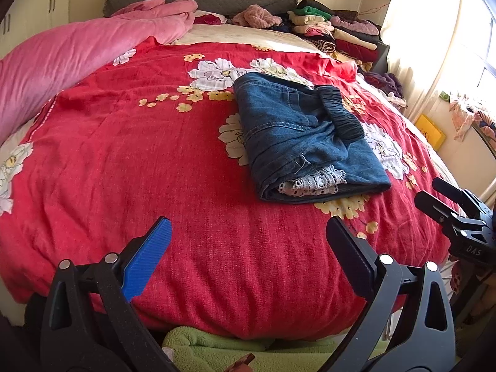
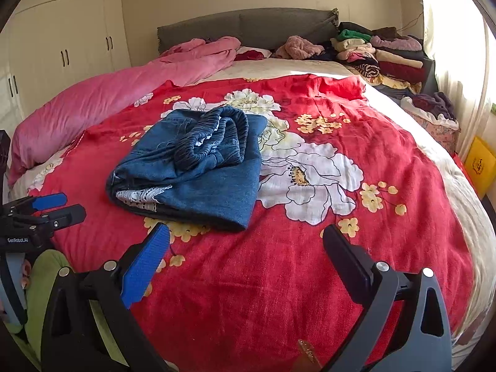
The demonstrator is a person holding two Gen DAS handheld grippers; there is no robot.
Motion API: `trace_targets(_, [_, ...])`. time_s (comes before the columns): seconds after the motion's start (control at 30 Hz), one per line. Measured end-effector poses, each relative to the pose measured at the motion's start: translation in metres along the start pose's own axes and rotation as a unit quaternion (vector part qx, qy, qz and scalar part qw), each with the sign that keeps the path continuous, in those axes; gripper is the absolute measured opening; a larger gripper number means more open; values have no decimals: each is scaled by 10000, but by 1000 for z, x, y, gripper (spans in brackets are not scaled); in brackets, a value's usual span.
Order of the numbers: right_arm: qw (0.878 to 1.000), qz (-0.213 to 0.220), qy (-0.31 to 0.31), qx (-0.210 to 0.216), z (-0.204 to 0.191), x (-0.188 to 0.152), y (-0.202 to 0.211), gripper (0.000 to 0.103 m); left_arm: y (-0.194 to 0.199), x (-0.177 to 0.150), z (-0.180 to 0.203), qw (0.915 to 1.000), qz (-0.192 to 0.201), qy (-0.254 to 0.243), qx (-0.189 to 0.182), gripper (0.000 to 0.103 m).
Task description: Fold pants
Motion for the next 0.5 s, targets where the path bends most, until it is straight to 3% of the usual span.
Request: trace_targets(0.5, [10000,36,-10,-44,3,1,4,99,-1,0,-4,10000,-8,1,39,94])
Point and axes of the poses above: each gripper's, at about its wrist camera, not at the fingertips, and y roughly against the way its jaws point, z to its right, x to its top, the point moved 6 cm from there along -y, roughly the way its jaws point, and after that the axes turned 10 degrees about z, right-handed, at the moved point
